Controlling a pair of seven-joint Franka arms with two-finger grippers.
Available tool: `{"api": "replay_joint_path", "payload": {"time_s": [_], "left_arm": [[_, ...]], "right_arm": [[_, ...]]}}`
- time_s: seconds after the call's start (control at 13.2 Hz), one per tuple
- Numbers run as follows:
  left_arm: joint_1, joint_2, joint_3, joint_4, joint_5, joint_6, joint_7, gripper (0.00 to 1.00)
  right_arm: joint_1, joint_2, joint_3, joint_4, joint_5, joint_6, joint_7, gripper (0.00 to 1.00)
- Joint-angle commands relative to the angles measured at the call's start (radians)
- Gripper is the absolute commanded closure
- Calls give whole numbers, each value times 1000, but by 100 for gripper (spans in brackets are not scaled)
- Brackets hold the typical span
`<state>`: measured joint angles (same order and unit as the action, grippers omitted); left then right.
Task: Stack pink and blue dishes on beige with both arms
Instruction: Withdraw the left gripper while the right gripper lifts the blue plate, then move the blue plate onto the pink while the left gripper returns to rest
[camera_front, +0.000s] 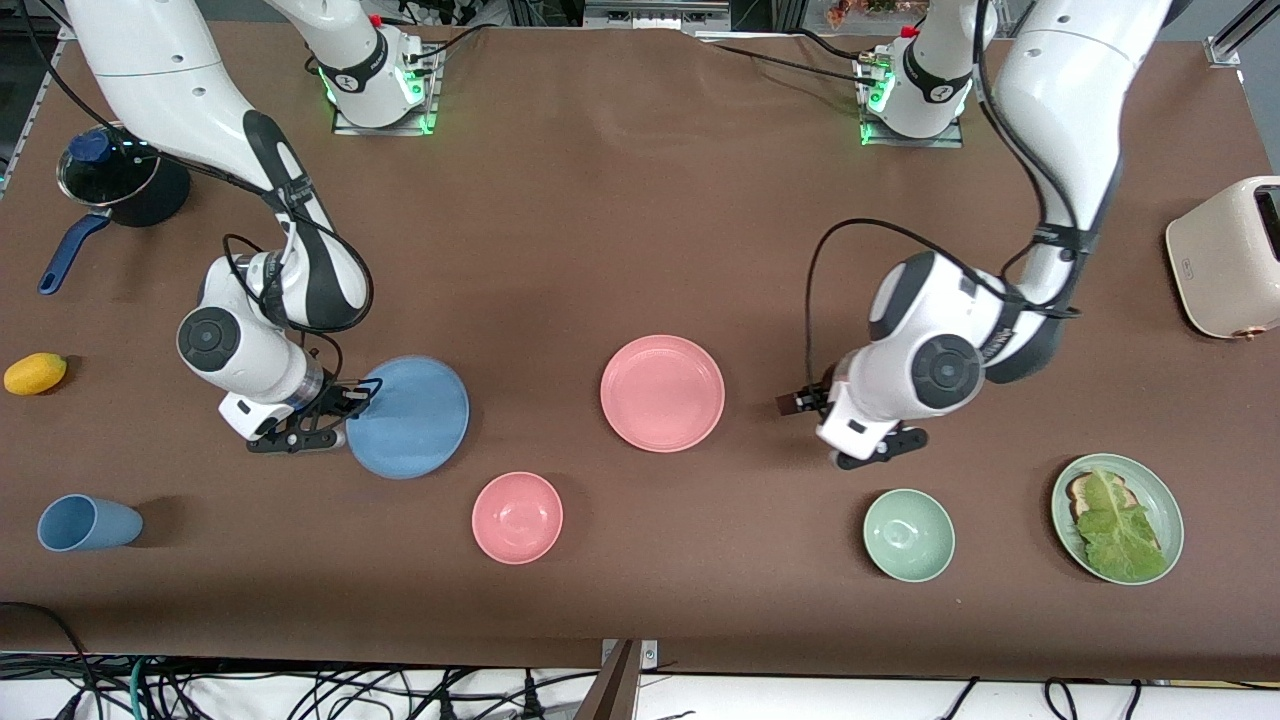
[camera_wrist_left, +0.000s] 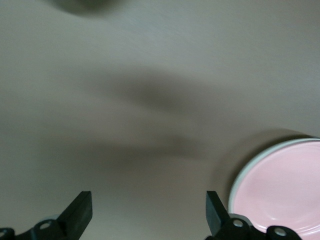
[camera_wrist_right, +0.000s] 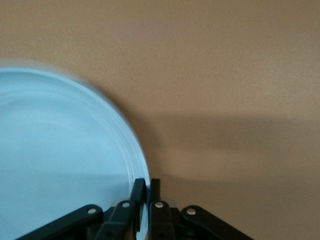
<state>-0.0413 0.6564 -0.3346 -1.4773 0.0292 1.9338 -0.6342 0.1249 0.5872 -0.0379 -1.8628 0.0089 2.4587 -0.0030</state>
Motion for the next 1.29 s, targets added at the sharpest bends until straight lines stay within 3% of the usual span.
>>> {"api": "replay_joint_path", "payload": {"time_s": [0.0,0.15,0.38,0.53,0.76,1.21], "left_arm": [[67,-41,-3,-11,20,-70,80,0],[99,-43,14,-6,79,-111,82,0],[184,-67,8,0,95,-137,129,0],[211,-87,14,2,95,-174,160,0],[242,-154,35,-20,94,-187,240,0],[135,-392,271,-155,28,-214,517,0]], "right_arm": [[-1,-35,6,46,7,-108,-14,100],[7,-95,36,136,11,-252,-61,100],[18,-95,53,435,14,-647,-58,100],[47,-86,61,528,14,-742,-49,100],[132,-69,79,533,14,-728,137,100],[399,48,79,536,13,-482,614,100]]}}
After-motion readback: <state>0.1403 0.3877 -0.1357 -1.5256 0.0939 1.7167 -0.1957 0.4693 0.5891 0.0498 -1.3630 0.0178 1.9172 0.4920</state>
